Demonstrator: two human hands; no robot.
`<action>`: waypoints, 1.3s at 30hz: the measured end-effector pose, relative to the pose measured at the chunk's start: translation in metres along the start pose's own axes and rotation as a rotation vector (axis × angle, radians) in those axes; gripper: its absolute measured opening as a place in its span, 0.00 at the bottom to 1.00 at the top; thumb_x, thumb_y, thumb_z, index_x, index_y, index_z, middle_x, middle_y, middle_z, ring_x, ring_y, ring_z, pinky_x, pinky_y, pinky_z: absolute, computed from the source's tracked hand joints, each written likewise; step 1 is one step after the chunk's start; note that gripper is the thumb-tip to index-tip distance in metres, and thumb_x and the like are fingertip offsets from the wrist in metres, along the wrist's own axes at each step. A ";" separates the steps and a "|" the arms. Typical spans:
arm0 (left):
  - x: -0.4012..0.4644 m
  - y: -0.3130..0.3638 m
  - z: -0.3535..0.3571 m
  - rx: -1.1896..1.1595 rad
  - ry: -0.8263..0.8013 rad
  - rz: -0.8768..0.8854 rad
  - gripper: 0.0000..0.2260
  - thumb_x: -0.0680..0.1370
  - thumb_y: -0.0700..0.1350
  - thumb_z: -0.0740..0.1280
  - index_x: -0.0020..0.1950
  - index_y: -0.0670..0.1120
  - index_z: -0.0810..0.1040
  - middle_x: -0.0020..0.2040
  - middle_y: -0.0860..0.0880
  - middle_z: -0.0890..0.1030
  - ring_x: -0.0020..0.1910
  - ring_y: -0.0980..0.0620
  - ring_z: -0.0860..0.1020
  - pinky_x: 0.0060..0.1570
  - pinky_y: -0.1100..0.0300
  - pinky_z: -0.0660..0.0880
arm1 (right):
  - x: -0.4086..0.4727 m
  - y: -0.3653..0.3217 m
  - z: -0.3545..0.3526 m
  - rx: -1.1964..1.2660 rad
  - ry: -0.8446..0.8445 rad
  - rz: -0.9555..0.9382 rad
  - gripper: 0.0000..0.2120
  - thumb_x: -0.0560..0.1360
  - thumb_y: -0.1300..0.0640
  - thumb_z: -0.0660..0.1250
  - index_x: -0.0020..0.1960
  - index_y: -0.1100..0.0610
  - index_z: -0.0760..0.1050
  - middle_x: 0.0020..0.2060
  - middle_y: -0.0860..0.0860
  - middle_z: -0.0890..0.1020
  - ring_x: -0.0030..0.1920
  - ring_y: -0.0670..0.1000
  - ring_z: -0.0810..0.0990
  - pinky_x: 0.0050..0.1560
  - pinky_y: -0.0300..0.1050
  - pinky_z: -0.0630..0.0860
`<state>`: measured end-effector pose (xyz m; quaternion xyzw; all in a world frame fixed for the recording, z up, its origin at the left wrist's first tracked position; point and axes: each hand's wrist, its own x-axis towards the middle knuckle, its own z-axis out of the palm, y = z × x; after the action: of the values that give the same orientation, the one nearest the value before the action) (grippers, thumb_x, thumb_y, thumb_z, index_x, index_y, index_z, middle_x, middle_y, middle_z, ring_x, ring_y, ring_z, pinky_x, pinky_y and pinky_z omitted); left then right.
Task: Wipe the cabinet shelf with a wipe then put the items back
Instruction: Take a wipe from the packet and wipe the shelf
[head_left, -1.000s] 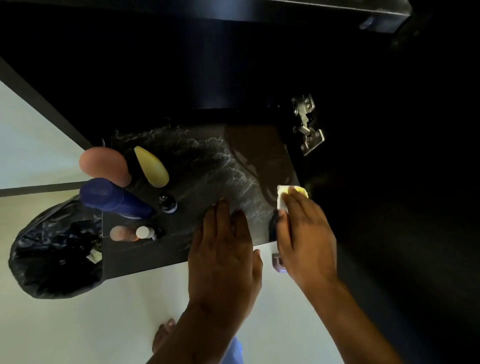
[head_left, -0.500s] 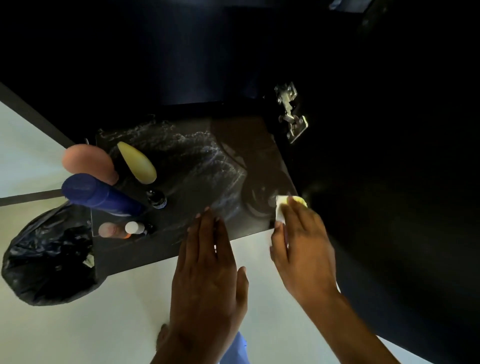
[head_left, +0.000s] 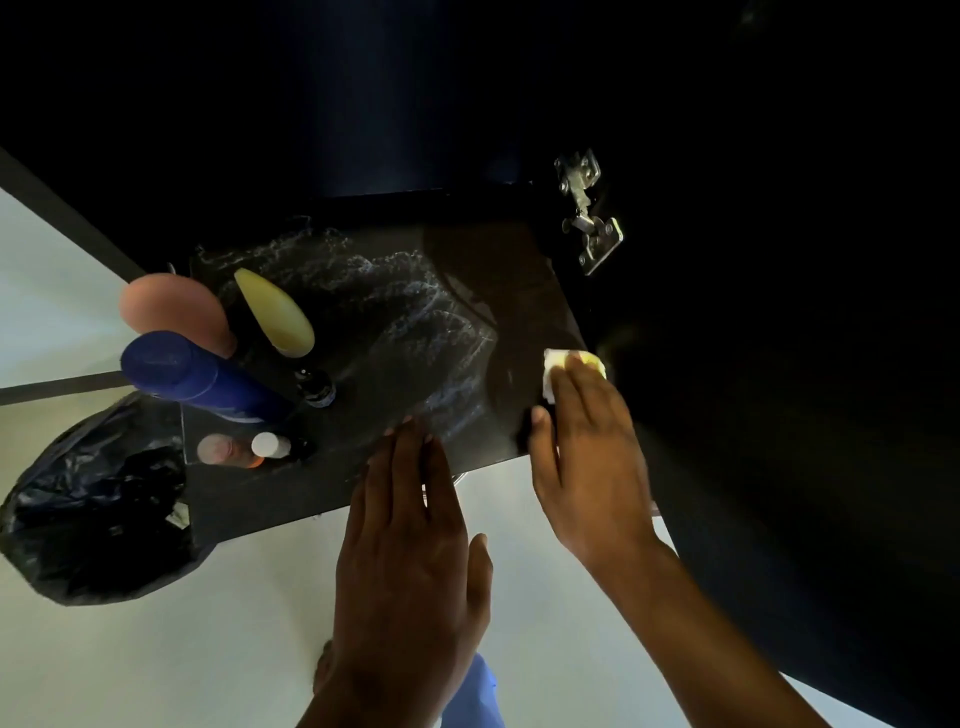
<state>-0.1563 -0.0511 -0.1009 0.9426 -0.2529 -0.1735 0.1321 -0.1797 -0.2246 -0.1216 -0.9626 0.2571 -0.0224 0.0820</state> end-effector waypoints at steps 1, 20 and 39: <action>0.001 0.001 0.000 0.004 -0.004 -0.006 0.46 0.67 0.56 0.80 0.77 0.36 0.68 0.77 0.36 0.69 0.74 0.35 0.71 0.70 0.43 0.73 | 0.012 -0.006 0.002 0.025 -0.020 -0.006 0.26 0.84 0.47 0.52 0.75 0.60 0.69 0.74 0.57 0.72 0.77 0.55 0.66 0.78 0.51 0.61; 0.026 0.009 -0.016 -0.077 0.019 -0.074 0.42 0.67 0.55 0.78 0.76 0.39 0.69 0.71 0.41 0.74 0.69 0.41 0.74 0.67 0.46 0.76 | 0.085 -0.055 -0.003 0.208 -0.121 -0.405 0.27 0.75 0.54 0.54 0.69 0.60 0.77 0.67 0.55 0.79 0.65 0.56 0.75 0.69 0.46 0.72; 0.034 0.000 -0.012 -0.081 -0.001 -0.088 0.39 0.63 0.53 0.80 0.70 0.40 0.77 0.67 0.42 0.79 0.65 0.41 0.79 0.65 0.49 0.76 | 0.073 -0.055 -0.004 0.261 -0.112 -0.432 0.23 0.75 0.59 0.57 0.65 0.58 0.81 0.64 0.52 0.82 0.63 0.54 0.81 0.68 0.46 0.75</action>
<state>-0.1240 -0.0671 -0.0985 0.9465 -0.2040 -0.1900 0.1622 -0.0892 -0.2143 -0.1086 -0.9763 0.0355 -0.0191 0.2127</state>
